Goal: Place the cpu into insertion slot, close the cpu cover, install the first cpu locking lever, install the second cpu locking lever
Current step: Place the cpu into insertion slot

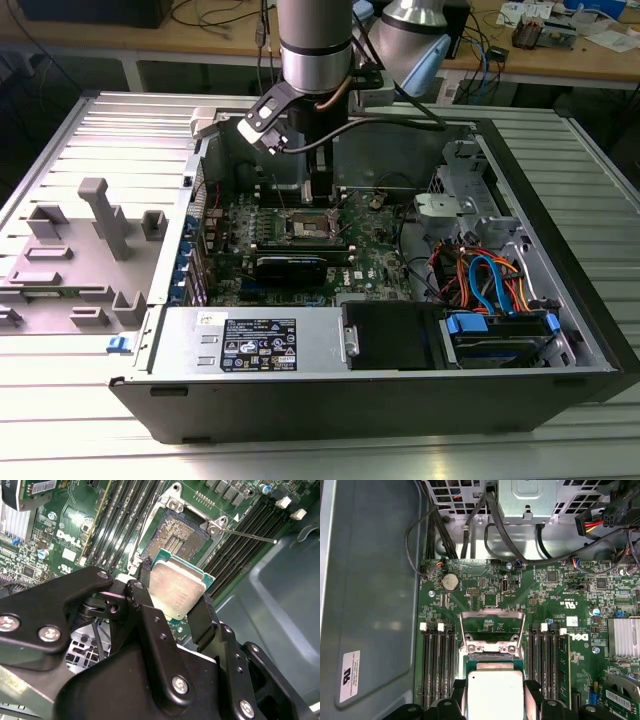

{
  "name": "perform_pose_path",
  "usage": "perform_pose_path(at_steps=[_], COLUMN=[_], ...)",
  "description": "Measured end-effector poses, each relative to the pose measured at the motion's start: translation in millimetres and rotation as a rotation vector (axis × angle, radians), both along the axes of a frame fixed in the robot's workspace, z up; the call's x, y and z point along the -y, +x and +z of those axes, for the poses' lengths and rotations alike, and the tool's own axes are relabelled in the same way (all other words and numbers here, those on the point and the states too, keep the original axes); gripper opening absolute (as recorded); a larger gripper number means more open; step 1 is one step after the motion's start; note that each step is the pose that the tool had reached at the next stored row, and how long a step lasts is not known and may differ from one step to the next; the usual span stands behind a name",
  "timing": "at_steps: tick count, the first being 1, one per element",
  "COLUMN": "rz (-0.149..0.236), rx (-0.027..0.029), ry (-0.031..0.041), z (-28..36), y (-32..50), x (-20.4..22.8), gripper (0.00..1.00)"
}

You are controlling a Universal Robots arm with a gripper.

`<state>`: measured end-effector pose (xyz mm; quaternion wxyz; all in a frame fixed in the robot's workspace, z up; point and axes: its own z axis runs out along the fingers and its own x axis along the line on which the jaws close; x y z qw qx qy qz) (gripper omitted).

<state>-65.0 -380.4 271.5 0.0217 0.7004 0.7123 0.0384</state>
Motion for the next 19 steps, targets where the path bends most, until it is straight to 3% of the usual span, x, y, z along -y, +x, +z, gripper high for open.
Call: perform_pose_path(at_steps=[19], rz=[0.0], rx=[0.0001], ry=[0.0002], z=[-2.0], y=[0.0], x=[0.0], gripper=[0.54])
